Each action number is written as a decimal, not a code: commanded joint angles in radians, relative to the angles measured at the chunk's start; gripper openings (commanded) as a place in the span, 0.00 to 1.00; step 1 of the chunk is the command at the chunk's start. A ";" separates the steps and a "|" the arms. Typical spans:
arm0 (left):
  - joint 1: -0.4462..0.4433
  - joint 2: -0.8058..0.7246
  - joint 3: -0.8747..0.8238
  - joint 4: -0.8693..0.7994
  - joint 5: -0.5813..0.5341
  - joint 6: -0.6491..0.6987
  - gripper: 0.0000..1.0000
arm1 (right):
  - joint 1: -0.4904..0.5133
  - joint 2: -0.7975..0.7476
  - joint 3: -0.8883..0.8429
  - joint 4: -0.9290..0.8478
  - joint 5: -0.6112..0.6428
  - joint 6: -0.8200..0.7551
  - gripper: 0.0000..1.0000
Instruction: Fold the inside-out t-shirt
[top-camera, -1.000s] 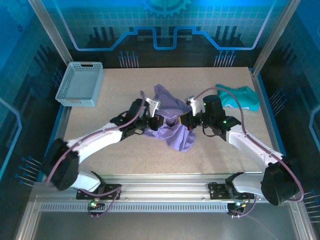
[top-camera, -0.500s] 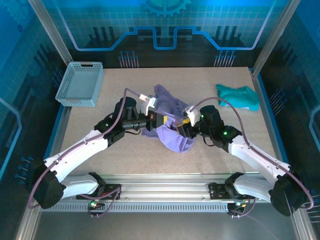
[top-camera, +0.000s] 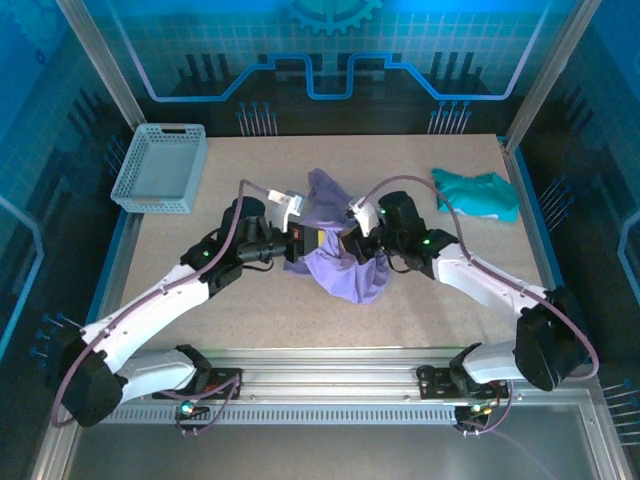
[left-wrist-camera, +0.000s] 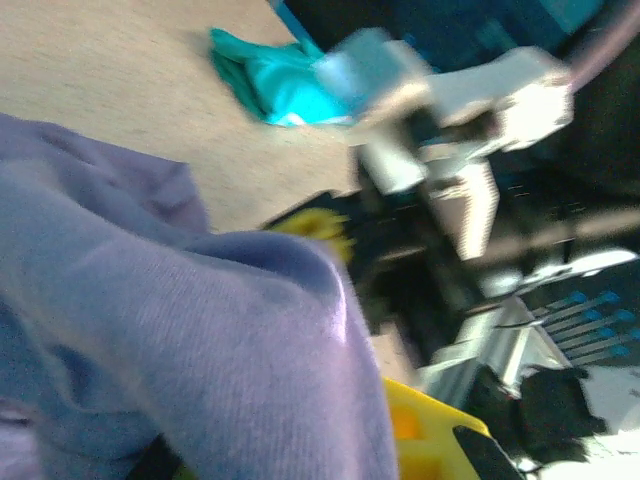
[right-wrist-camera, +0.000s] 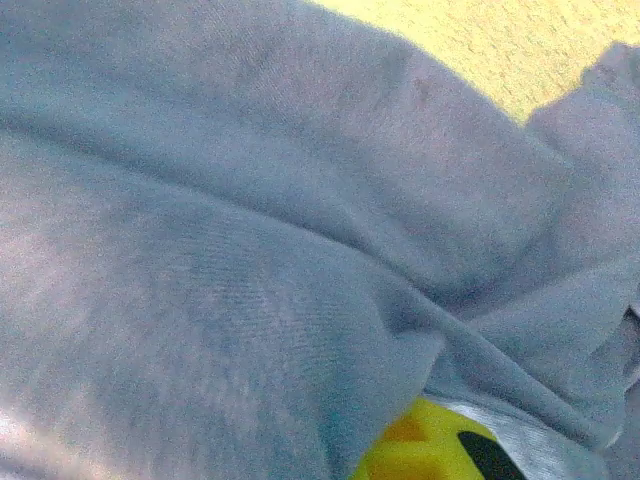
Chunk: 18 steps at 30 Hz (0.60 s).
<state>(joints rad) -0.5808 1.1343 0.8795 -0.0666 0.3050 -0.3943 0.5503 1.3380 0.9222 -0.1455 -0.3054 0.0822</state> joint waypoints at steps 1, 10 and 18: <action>0.015 -0.009 -0.017 -0.057 -0.214 0.074 0.00 | -0.066 -0.093 -0.006 0.070 -0.366 0.094 0.00; 0.015 0.066 0.043 -0.127 -0.457 0.080 0.11 | -0.084 -0.124 -0.037 0.200 -0.612 0.232 0.00; 0.000 0.001 0.039 -0.234 -0.442 0.101 0.56 | -0.092 -0.071 -0.027 0.205 -0.570 0.261 0.00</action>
<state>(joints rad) -0.5724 1.1946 0.9016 -0.2302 -0.1127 -0.3157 0.4744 1.2510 0.8955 0.0284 -0.8539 0.3149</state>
